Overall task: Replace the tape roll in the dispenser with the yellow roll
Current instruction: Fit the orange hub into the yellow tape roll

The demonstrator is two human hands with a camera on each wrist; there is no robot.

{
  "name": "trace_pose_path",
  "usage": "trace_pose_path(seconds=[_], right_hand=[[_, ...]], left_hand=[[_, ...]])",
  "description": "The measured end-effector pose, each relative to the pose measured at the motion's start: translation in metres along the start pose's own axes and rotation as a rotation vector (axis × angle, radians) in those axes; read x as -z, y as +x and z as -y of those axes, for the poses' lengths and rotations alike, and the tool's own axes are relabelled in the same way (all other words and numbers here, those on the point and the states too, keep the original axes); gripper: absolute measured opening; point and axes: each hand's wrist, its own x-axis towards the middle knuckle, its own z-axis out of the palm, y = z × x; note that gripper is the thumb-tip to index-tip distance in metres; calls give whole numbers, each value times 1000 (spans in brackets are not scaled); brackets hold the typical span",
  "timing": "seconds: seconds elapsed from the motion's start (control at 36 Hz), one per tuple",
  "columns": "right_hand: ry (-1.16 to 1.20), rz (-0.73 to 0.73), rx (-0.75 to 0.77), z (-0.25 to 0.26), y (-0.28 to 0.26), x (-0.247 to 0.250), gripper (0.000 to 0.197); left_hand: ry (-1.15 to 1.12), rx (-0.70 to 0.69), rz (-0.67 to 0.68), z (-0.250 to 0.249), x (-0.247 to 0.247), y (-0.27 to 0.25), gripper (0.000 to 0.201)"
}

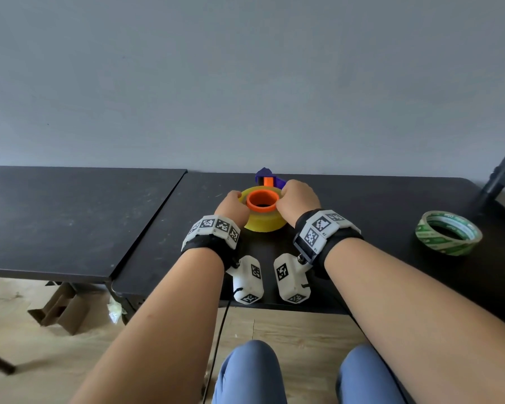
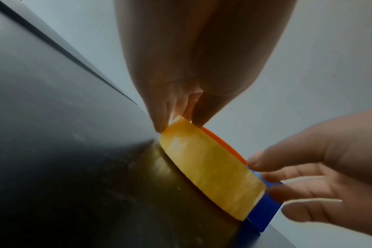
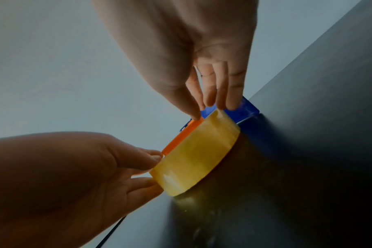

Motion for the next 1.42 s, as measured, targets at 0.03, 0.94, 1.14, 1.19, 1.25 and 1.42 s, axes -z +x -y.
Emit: trace_pose_path(seconds=[0.03, 0.94, 1.14, 1.19, 1.25, 1.42], right_hand=[[3, 1, 22, 0, -2, 1, 22], [573, 203, 28, -37, -26, 33, 53], [744, 181, -38, -55, -27, 45, 51], [791, 152, -57, -61, -28, 45, 54], [810, 146, -62, -67, -29, 45, 50], [801, 133, -32, -76, -25, 48, 49]], left_hand=[[0, -6, 1, 0, 0, 1, 53], [-335, 62, 56, -27, -14, -11, 34], [-562, 79, 153, -52, -28, -21, 39], [-623, 49, 158, -53, -32, -20, 32], [-717, 33, 175, -53, -33, -19, 28], [-853, -65, 260, -59, -39, -20, 20]])
